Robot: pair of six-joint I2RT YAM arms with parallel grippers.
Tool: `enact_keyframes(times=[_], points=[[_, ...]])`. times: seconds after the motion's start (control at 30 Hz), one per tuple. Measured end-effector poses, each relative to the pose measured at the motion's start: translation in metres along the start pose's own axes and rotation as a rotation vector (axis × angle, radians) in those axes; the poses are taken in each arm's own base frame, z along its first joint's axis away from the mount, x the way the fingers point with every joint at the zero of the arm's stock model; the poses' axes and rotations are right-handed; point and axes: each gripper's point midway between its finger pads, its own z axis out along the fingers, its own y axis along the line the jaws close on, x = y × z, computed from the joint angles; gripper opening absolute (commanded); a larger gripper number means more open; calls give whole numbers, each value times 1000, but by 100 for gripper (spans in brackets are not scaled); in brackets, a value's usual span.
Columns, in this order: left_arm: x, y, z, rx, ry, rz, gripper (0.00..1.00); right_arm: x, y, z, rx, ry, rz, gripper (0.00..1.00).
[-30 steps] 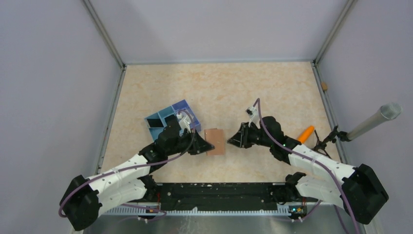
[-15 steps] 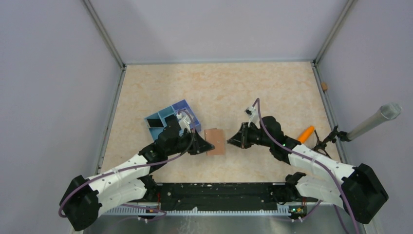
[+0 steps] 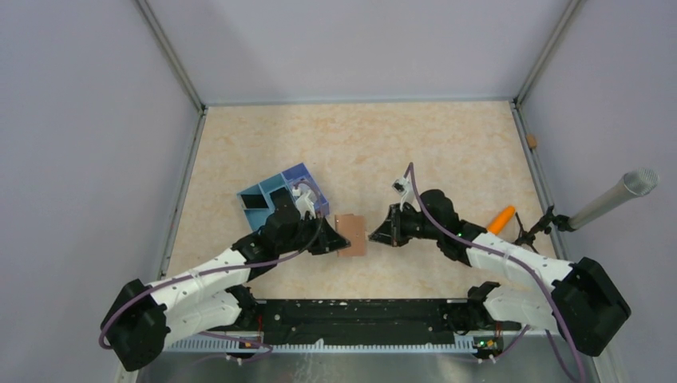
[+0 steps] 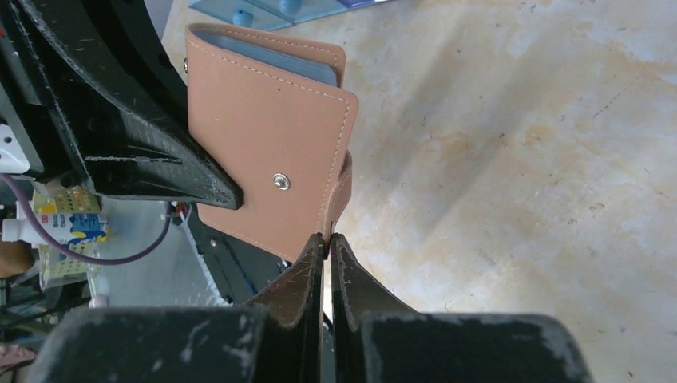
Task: Put the credit cards into the card holder
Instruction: Close the card holder at the center of the board.
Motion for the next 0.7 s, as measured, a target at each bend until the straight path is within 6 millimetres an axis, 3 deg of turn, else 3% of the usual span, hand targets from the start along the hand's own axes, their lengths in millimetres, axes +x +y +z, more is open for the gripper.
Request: enact_keyframes(times=[0.27,0.7], points=[[0,4,3,-30,6,14,0,7,2,18,9,60,-11,0],[2,8,6,-70,22,42,0,10,0,26,18,83,-11,0]])
